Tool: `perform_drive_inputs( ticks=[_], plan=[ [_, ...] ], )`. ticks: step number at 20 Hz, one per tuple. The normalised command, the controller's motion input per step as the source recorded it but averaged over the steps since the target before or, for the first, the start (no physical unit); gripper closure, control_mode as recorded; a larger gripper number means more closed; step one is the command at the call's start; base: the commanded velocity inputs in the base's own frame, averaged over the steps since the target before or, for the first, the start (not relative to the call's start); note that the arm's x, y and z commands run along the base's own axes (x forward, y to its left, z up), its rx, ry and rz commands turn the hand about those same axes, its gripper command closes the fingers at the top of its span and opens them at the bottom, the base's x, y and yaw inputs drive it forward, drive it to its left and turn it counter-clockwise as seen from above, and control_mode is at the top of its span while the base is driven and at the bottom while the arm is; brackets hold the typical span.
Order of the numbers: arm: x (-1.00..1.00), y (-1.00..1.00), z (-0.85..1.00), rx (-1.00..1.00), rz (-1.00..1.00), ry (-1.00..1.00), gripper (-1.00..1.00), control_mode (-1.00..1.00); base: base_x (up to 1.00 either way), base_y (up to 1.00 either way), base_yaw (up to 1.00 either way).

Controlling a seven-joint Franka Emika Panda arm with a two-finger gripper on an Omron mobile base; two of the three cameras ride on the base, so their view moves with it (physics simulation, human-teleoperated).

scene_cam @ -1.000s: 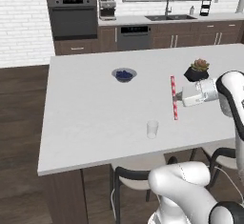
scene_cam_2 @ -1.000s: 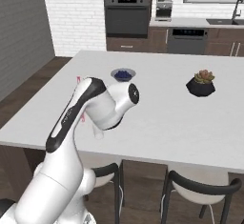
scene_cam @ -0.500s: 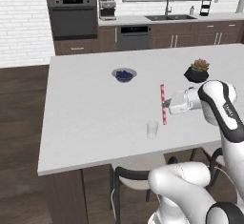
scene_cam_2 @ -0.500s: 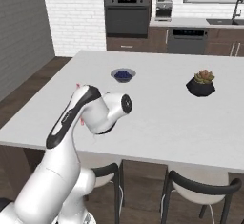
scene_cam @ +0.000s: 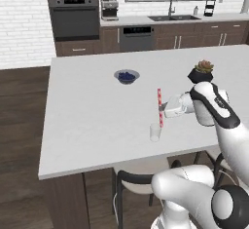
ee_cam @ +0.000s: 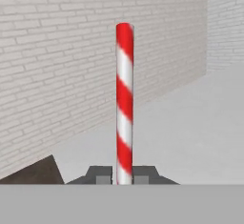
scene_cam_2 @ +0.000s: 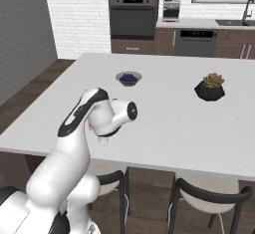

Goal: Take a straw from the drawer in front and place it inside the glass cup on the dining counter.

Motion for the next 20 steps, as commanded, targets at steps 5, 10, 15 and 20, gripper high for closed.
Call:
perform_drive_inputs(
  ticks=[5, 10, 15, 20],
  plan=[
    [0.24, -0.21, -0.13, 0.00, 0.00, 0.00, 1.00, -1.00, 0.00, 0.00, 0.00],
    [0.17, -0.10, -0.05, 0.00, 0.00, 0.00, 1.00, -1.00, 0.00, 0.00, 0.00],
    [0.04, 0.00, -0.21, 0.00, 0.00, 0.00, 1.00, -1.00, 0.00, 0.00, 0.00],
    [0.04, 0.00, -0.25, 0.00, 0.00, 0.00, 1.00, -1.00, 0.00, 0.00, 0.00]
  ],
)
